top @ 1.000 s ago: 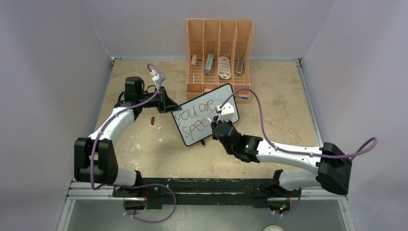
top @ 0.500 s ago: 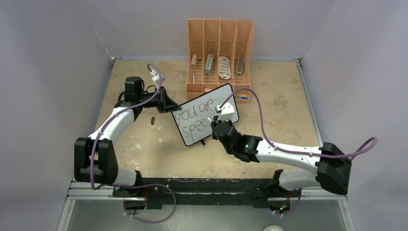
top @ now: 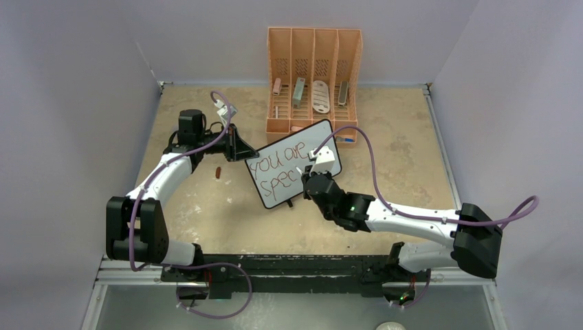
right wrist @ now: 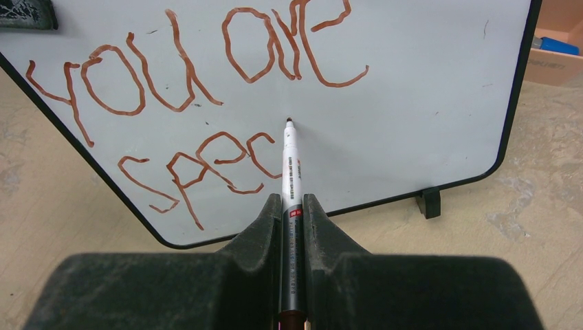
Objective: Write a sentence on the whiteboard
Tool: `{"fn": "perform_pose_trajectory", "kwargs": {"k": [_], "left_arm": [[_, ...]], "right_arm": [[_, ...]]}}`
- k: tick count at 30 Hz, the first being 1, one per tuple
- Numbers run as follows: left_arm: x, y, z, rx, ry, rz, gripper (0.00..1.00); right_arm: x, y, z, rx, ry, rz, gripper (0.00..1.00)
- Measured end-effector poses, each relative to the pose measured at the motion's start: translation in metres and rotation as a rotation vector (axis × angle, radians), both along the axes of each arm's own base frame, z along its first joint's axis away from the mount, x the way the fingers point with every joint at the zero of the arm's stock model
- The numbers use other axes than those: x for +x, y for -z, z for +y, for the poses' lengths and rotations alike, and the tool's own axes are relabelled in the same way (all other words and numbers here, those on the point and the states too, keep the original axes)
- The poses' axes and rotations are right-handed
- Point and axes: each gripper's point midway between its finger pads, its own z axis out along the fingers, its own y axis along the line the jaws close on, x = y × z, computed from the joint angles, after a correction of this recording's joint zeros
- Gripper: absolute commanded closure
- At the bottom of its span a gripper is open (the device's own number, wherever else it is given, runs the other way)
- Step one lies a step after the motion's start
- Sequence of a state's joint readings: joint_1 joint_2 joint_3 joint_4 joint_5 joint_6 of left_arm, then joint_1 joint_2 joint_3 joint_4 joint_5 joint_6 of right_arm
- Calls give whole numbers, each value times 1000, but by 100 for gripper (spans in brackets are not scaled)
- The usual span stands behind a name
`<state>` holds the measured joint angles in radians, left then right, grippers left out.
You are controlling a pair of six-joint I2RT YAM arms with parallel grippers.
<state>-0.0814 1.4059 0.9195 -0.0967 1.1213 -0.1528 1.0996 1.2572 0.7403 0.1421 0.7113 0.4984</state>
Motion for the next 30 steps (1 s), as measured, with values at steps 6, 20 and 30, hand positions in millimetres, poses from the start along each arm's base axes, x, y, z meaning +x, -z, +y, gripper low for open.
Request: {"fn": "perform_pose_trajectory", "kwargs": {"k": [6, 20, 30], "left_arm": [[0, 0, 0, 0, 0, 0, 100], [0, 0, 0, 0, 0, 2, 100], [0, 0, 0, 0, 0, 1, 100]], "right_arm": [[0, 0, 0, 2, 1, 1, 100], [-4, -8, -6, 35, 16, 13, 100], [-5, -6, -5, 37, 8, 22, 100]]}}
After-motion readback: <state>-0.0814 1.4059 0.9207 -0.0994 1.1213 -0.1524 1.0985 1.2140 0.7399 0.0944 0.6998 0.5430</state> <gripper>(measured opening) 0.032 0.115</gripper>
